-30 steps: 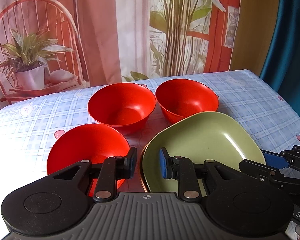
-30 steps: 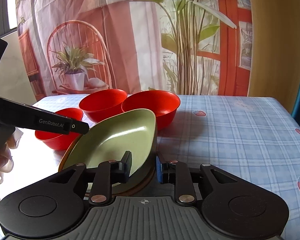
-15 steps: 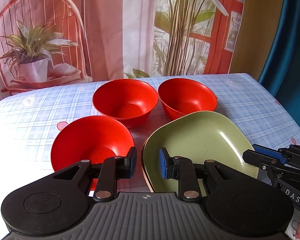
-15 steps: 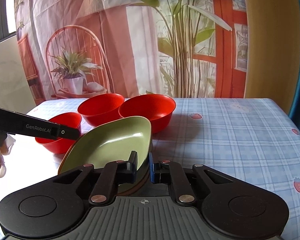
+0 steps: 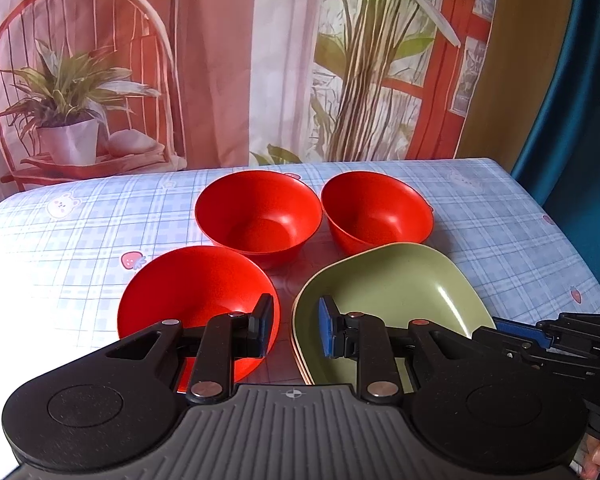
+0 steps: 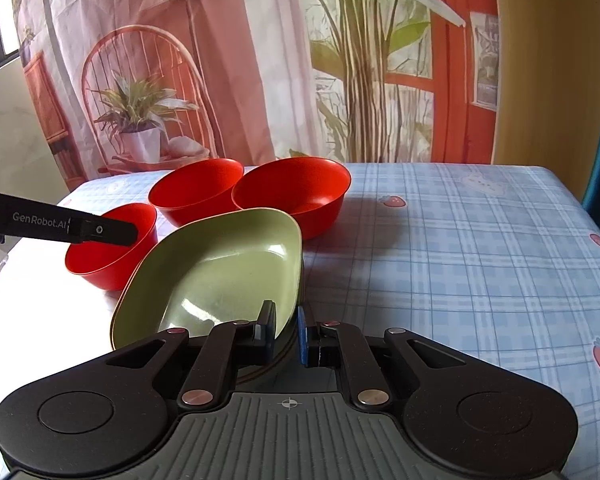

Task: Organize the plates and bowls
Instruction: 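Open both grippers and withdraw from the plate stack, then move both grippers to the rim of a red bowl and grasp it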

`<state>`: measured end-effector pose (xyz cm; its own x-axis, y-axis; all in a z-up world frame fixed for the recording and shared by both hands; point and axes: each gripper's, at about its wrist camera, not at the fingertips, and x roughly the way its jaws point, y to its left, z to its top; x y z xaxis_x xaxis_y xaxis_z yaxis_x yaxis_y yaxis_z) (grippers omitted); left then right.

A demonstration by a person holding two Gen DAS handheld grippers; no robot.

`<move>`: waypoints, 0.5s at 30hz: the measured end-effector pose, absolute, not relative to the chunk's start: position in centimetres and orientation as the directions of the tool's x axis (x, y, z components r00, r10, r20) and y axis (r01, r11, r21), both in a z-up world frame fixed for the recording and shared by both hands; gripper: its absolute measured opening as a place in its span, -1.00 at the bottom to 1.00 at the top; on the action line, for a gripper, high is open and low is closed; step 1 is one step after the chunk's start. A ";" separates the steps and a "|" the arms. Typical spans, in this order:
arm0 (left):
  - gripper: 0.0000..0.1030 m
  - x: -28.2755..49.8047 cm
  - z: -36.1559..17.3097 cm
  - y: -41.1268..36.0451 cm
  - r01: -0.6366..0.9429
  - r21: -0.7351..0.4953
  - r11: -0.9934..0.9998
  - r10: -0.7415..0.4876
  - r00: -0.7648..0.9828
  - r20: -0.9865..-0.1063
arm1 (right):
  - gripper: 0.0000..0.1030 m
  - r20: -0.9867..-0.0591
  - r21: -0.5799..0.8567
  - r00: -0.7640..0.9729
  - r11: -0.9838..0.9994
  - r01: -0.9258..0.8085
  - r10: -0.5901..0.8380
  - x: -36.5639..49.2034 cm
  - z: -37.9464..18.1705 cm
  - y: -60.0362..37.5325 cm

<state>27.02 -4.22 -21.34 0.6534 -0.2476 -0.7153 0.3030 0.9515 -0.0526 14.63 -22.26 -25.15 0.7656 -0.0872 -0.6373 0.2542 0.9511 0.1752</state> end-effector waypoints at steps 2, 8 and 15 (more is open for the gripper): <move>-0.50 27.3 -21.0 -4.0 0.303 -0.058 0.951 -0.253 0.656 -0.711 | -0.71 -0.637 0.184 0.766 0.948 0.259 -0.086 14.6 -24.7 -22.4; -0.50 28.4 -20.1 -3.2 0.285 -0.075 0.955 -0.254 0.667 -0.700 | -0.70 -0.616 0.218 0.784 0.939 0.265 -0.079 15.4 -22.8 -23.9; -0.50 29.8 -19.1 -3.3 0.286 -0.086 0.955 -0.264 0.675 -0.689 | -0.70 -0.590 0.197 0.802 0.948 0.251 -0.090 18.1 -20.7 -25.5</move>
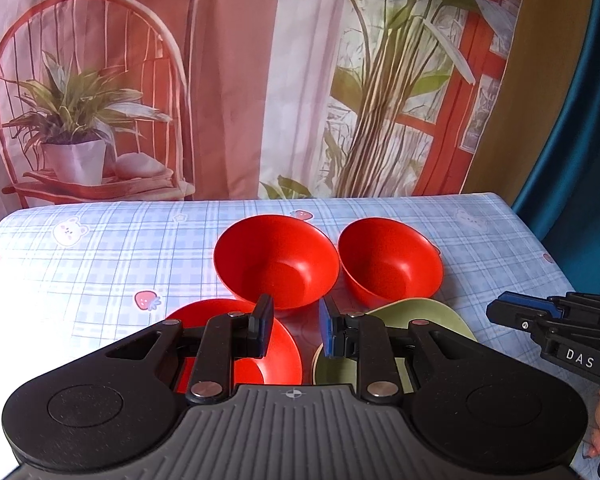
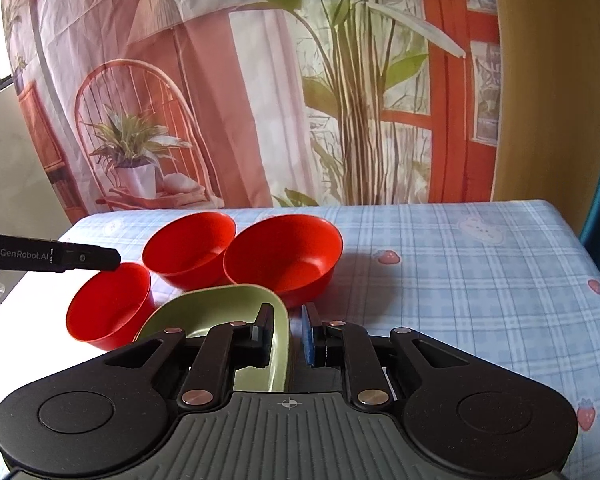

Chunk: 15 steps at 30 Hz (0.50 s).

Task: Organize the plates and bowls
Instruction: 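Move both grippers to the rim of a red bowl and grasp it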

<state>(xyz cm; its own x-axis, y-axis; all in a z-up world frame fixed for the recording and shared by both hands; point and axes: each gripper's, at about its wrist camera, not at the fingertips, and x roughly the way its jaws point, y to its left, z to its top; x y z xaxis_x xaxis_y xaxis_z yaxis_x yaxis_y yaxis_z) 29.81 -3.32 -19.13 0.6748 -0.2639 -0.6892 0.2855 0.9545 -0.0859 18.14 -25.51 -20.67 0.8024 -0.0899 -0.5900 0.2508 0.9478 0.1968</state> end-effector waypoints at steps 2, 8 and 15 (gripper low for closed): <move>-0.50 30.5 -18.8 -3.5 0.282 -0.091 0.955 -0.266 0.677 -0.686 | -0.70 -0.582 0.191 0.807 0.950 0.249 -0.095 19.0 -20.2 -26.1; -0.50 32.6 -18.8 -4.8 0.285 -0.140 0.948 -0.299 0.651 -0.697 | -0.70 -0.573 0.189 0.813 0.948 0.254 -0.104 21.7 -20.0 -28.2; -0.50 34.3 -22.1 -7.5 0.302 -0.191 0.934 -0.335 0.550 -0.765 | -0.69 -0.599 0.209 0.795 0.939 0.273 -0.098 24.1 -22.2 -29.9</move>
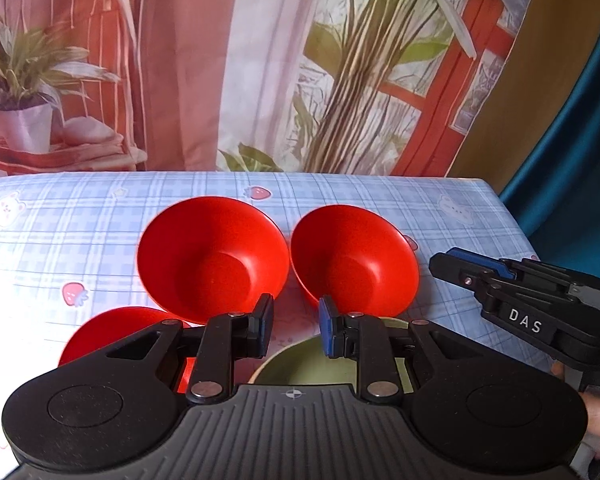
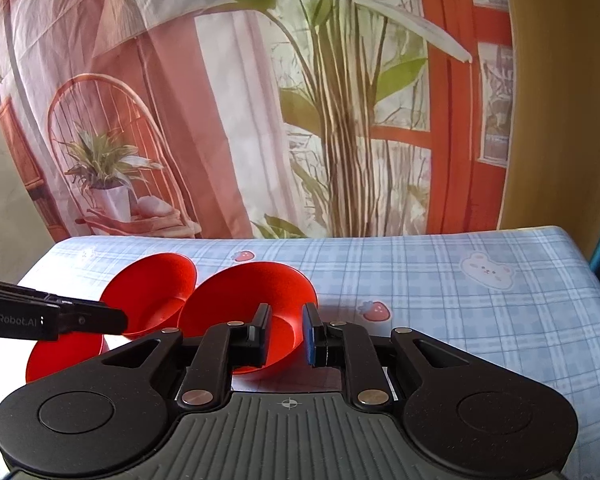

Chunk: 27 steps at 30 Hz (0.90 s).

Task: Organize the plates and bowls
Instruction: 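Move both grippers to the rim of a red bowl and grasp it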

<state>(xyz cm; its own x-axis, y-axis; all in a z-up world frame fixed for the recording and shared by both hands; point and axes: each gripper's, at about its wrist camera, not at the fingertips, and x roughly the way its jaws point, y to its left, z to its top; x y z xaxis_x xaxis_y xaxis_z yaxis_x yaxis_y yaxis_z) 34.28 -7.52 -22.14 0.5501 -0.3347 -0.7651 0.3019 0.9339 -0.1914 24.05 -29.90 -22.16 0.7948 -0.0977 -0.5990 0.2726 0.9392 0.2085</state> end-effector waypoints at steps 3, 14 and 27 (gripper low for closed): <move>-0.50 34.8 -23.1 -8.2 0.296 -0.200 0.934 -0.335 0.529 -0.780 | -0.68 -0.612 0.226 0.786 0.932 0.284 -0.091 24.5 -23.3 -30.2; -0.50 37.1 -24.7 -8.8 0.256 -0.230 0.939 -0.333 0.506 -0.796 | -0.61 -0.626 0.262 0.776 0.919 0.296 -0.072 25.7 -25.7 -31.0; -0.52 37.3 -24.7 -10.0 0.299 -0.196 0.934 -0.332 0.519 -0.788 | -0.76 -0.601 0.292 0.797 0.913 0.285 -0.057 25.7 -25.4 -30.8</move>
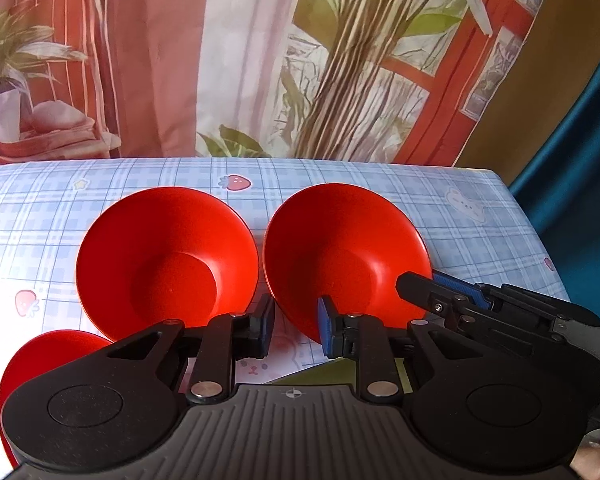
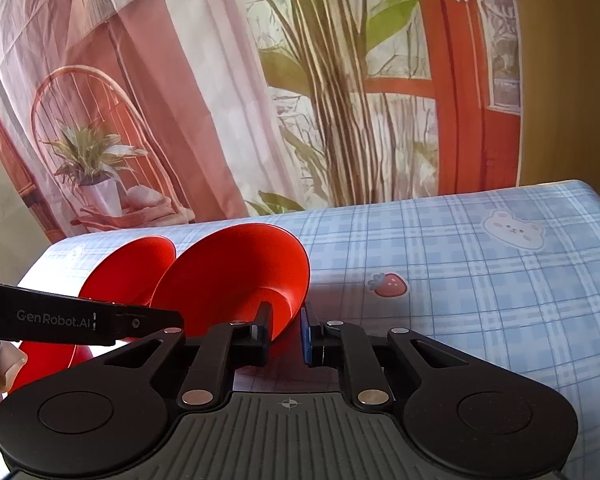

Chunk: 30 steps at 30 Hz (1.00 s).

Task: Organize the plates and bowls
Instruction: 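Lift the red bowl with both grippers and carry it over another red bowl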

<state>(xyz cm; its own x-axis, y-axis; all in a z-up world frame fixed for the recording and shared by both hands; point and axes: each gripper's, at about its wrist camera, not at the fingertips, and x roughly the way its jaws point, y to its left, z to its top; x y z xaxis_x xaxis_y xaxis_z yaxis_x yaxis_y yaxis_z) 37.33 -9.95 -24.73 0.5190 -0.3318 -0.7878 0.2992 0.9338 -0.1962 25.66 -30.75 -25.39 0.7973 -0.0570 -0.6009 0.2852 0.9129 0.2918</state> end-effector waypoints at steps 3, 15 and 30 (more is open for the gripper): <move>-0.52 36.9 -23.7 -10.1 0.310 -0.183 0.933 -0.331 0.539 -0.774 | -0.78 -0.586 0.300 0.808 0.910 0.287 -0.062 25.2 -24.7 -30.8; -0.52 33.9 -20.5 -10.3 0.340 -0.126 0.932 -0.317 0.597 -0.737 | -0.78 -0.523 0.310 0.849 0.912 0.269 -0.072 22.5 -21.3 -30.1; -0.52 29.7 -18.1 -7.4 0.332 -0.111 0.937 -0.310 0.643 -0.700 | -0.78 -0.491 0.287 0.869 0.931 0.226 -0.059 20.3 -18.3 -26.3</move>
<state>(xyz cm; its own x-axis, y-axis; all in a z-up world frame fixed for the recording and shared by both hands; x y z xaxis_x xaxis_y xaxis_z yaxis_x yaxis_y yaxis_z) 29.71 -7.45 -18.12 0.6430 -0.3104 -0.7001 0.3318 0.9368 -0.1105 20.31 -26.34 -18.31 0.8691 -0.0592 -0.4910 0.2257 0.9309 0.2872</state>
